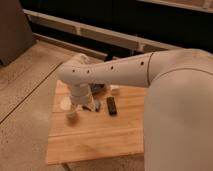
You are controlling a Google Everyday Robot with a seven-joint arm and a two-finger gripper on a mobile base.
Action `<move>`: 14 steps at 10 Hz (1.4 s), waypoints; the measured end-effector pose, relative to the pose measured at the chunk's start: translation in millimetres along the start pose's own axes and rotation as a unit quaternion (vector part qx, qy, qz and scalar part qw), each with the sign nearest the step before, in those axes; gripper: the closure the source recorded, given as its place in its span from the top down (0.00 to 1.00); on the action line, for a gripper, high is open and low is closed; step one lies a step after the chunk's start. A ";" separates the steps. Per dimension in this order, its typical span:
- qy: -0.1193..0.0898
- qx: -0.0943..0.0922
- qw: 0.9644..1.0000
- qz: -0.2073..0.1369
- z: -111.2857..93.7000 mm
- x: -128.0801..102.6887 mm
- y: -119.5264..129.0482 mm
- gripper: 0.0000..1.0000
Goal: Place the pepper in the ceramic bowl
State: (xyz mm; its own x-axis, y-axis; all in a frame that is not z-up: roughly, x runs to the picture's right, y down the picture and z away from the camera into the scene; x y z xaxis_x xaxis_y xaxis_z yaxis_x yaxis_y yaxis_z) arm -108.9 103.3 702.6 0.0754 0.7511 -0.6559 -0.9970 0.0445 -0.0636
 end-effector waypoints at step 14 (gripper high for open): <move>-0.083 0.006 0.996 0.018 -15.3 -25.4 -14.3 0.65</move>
State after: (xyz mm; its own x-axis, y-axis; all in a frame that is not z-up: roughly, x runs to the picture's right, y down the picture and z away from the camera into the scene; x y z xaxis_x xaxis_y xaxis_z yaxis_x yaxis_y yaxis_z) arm -96.3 73.5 708.6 0.0361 0.8505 -0.5248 -0.9992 0.0226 -0.0322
